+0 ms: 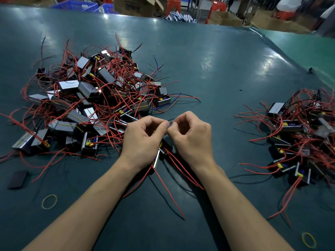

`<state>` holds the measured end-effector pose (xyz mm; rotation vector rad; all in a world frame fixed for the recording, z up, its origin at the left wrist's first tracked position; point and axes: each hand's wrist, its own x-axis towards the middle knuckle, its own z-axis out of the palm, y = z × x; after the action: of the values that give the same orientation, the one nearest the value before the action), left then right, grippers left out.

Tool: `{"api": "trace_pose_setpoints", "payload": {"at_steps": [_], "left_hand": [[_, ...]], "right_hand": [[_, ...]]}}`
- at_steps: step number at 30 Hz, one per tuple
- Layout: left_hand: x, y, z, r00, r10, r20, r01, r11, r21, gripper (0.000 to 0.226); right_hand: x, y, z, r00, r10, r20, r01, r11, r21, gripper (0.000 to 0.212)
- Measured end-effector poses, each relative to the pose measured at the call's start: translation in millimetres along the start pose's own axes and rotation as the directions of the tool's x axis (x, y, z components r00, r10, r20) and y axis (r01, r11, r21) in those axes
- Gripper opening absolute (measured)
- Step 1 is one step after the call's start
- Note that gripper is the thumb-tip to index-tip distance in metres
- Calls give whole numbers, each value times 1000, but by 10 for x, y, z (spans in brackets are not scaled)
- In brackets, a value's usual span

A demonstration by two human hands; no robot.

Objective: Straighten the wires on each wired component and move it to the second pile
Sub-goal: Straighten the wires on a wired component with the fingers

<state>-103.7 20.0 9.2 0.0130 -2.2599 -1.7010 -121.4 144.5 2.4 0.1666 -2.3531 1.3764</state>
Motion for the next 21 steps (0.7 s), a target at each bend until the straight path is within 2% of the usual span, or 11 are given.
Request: {"api": "trace_pose_setpoints", "payload": {"at_steps": [3, 7, 12, 15, 17, 21], "left_hand": [[-13, 13, 10, 1000, 25, -9, -24, 1000, 11, 6], [-17, 11, 21, 999, 22, -28, -22, 1000, -12, 5], [-5, -36, 4, 997, -9, -72, 7, 1000, -30, 9], [26, -76, -28, 990, -74, -123, 62, 993, -105, 11], [33, -82, -40, 989, -96, -109, 80, 987, -142, 11], [34, -73, -49, 994, -77, -77, 65, 987, -150, 10]], "right_hand": [[-4, 13, 10, 998, -17, -59, 17, 1000, 3, 10], [12, 7, 8, 998, 31, -61, -23, 993, 119, 10], [72, 46, -38, 982, 150, 112, -170, 964, 202, 20], [123, 88, -92, 975, 219, 43, -223, 947, 230, 24], [120, 81, -106, 969, 246, 15, -241, 935, 262, 21], [46, 19, -100, 971, 119, 207, -177, 940, 292, 16]]}}
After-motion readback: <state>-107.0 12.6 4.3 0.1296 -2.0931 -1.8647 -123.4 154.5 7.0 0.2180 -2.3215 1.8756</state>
